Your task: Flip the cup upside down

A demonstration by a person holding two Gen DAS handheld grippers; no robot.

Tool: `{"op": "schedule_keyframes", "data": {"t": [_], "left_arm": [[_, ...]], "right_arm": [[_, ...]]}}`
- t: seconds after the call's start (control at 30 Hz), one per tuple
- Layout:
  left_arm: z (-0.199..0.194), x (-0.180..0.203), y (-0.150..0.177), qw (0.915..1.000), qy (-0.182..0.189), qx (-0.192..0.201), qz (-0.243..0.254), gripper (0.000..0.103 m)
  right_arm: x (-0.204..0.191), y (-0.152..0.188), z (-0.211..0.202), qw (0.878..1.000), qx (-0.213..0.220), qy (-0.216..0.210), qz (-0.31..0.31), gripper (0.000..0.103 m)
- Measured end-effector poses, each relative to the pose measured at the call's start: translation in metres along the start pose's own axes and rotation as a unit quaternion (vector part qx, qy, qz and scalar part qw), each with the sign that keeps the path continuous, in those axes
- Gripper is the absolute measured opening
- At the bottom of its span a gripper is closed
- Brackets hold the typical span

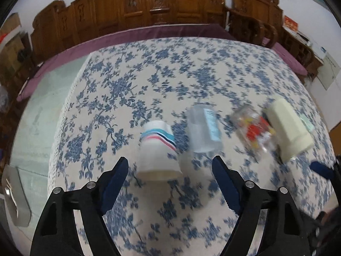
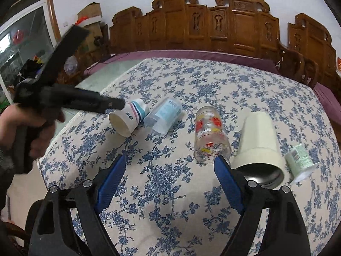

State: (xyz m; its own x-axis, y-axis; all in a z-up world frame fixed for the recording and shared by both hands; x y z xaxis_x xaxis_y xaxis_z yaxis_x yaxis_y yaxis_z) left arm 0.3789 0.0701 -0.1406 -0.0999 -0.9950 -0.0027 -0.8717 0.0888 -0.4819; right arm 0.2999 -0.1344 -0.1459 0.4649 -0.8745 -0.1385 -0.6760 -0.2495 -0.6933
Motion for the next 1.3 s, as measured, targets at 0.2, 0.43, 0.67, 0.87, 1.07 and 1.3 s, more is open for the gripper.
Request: {"op": "schedule_keyframes", "data": {"t": [0.2,0.43,0.67,0.87,1.07,1.3], "left_arm": [[0.046,-0.019,-0.013,0.9987,0.000,-0.043,-0.025,0.076],[0.078,-0.030,-0.009,0.9932,0.037,-0.089,-0.065,0.066],[0.079,-0.026,-0.004,0.9928,0.032,-0.096,-0.063,0.056],[0.055,-0.021,0.013,0.9948,0.022,-0.083,-0.055,0.055],[0.014,-0.003,0.040,0.9973,0.027,-0.055,-0.040,0.055],[-0.021,0.054,0.077,0.9974,0.064,-0.034,-0.005,0.055]], "right_arm": [[0.001,0.008,0.012,1.000,-0.016,-0.007,0.005,0.087],[0.005,0.016,0.013,1.000,-0.022,-0.008,0.012,0.087],[0.007,0.023,0.002,1.000,-0.018,-0.002,0.018,0.087],[0.010,0.030,-0.015,1.000,-0.009,0.004,0.025,0.087],[0.014,0.044,-0.038,0.999,0.002,0.013,0.035,0.087],[0.031,0.070,-0.065,0.998,0.008,0.029,0.055,0.087]]}}
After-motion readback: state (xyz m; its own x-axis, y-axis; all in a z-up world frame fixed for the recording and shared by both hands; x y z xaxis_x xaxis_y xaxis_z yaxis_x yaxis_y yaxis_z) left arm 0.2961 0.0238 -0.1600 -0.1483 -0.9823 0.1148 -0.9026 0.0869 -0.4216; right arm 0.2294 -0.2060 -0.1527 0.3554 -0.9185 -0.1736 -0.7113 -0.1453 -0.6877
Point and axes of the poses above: each gripper's, at about its wrist camera, not at the fingertips, and z roughly the way its jaws point, x to its right, y to its underside, the point moved 1 cm from there along z, roughly the way its jaws point, and after that the axes turned 2 degrees about -z, right-handed, at the moved point
